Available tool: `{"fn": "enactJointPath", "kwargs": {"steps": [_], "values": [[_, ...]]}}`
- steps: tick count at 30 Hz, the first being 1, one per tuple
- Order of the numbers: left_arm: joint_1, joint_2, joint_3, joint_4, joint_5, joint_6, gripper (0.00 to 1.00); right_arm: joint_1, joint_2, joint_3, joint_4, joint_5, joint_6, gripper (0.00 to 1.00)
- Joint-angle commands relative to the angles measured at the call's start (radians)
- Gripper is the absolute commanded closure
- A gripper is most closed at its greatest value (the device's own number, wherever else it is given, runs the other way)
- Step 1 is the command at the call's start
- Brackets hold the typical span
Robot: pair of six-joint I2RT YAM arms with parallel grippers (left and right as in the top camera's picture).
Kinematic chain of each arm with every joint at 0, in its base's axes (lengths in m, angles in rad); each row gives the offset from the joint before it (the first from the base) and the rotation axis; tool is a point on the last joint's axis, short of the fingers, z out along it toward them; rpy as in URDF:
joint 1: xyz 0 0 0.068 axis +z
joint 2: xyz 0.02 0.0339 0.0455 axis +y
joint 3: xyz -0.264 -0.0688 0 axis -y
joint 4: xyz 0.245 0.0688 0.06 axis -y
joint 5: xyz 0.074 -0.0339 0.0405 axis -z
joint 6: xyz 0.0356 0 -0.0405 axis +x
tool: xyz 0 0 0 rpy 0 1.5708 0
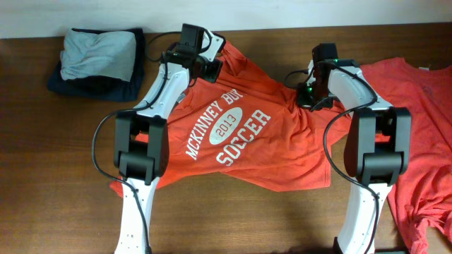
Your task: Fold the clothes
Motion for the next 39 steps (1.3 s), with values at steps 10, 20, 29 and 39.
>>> {"fn": "enactJointPath", "kwargs": {"steps": [10,20,29,39], "values": [[0.06,0.165,0.011,-0.036,-0.19,-0.008,0.99,-0.002,0.039,-0.027,-0.016,-0.01,0.001,0.84],[0.237,0.174,0.011,-0.061,-0.224,-0.009,0.99,0.029,0.039,-0.027,0.094,-0.085,-0.048,0.81],[0.3,0.174,0.011,-0.072,-0.221,-0.009,0.99,0.083,0.039,-0.027,0.274,-0.085,-0.058,0.73],[0.288,0.172,0.013,-0.071,-0.22,-0.009,0.99,0.107,0.038,-0.008,0.468,-0.085,-0.179,0.25]]}}
